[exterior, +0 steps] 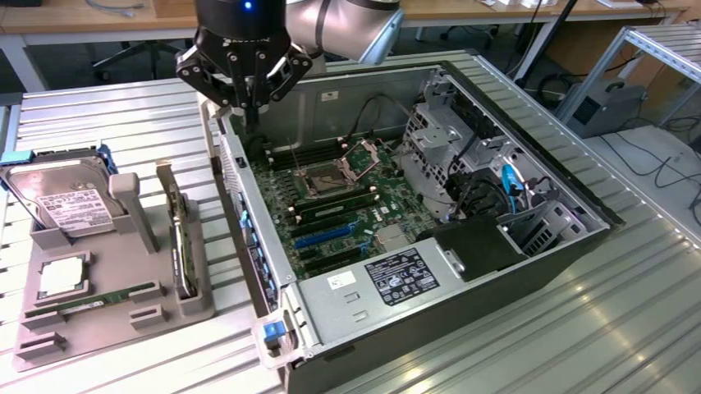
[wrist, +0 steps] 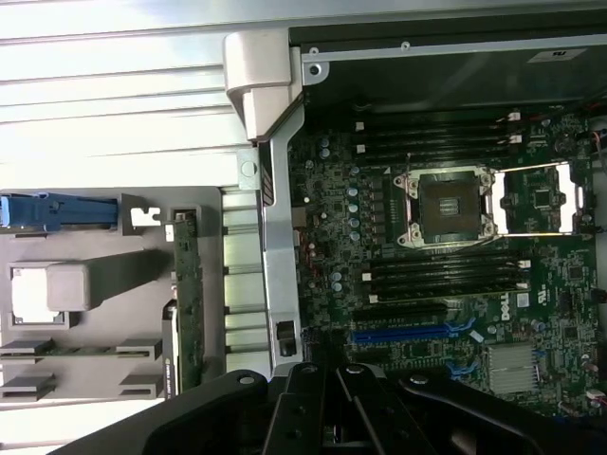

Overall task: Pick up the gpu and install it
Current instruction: 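Reach for the gpu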

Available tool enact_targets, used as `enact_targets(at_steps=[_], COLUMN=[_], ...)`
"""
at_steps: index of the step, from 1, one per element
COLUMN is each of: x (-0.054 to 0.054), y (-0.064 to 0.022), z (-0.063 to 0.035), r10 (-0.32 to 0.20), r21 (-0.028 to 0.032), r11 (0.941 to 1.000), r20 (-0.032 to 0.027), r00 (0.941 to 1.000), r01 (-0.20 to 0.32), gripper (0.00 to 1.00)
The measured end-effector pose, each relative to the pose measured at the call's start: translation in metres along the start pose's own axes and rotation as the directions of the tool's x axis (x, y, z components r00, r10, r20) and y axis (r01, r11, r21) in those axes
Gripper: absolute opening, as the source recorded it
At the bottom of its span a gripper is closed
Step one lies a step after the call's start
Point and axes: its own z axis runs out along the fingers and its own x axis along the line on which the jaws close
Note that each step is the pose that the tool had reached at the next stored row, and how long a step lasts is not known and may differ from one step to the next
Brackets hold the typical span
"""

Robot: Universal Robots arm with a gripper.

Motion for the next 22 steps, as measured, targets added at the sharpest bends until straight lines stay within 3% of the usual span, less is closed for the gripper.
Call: enact_targets(at_steps=[22], x=[0.0051], y=[-0.0004], z=[-0.0001], r10=[0.000], r21=[0.0001], r11=[1.0000], r20=[0.0001], r00=[1.0000], r01=[0.000], gripper=[0.11])
